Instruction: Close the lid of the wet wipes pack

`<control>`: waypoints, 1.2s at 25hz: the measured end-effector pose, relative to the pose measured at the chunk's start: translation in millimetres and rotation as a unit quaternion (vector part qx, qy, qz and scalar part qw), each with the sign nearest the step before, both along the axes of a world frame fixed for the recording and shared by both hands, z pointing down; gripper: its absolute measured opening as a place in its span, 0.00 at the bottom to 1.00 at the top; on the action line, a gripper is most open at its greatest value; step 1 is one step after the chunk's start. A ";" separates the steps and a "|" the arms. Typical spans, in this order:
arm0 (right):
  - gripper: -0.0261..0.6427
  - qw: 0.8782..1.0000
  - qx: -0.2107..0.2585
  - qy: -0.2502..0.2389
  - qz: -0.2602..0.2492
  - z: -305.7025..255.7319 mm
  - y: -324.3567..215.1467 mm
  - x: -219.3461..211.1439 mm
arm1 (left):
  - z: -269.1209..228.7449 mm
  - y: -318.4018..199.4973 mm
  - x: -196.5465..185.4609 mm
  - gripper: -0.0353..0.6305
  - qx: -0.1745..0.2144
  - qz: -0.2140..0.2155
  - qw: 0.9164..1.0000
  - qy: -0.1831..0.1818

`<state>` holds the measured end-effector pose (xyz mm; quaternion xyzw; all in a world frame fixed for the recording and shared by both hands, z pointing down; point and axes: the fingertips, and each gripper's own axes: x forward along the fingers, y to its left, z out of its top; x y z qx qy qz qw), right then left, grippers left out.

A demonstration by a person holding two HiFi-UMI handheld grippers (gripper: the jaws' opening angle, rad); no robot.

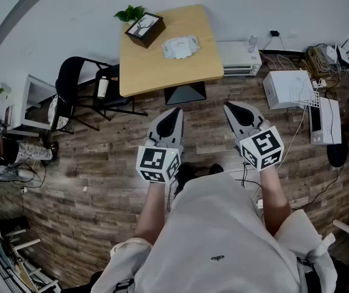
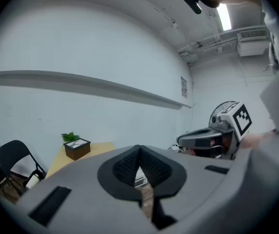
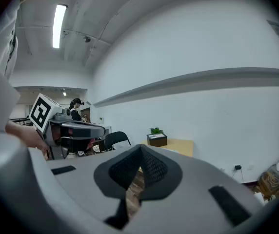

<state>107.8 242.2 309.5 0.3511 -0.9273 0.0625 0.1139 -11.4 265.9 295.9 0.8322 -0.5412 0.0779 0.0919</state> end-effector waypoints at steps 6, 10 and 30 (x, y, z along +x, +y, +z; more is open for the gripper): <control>0.03 1.000 0.001 -0.001 0.002 -0.7 20.9 14.5 | -5.6 14.7 13.6 0.06 0.009 0.002 1.000 -0.001; 0.03 1.000 0.005 -0.005 0.002 -5.5 27.6 23.0 | -7.7 20.4 23.2 0.06 0.011 0.006 1.000 -0.003; 0.04 0.999 -0.015 -0.023 0.028 19.0 45.7 52.4 | 13.1 38.8 55.5 0.06 -0.005 0.011 1.000 -0.022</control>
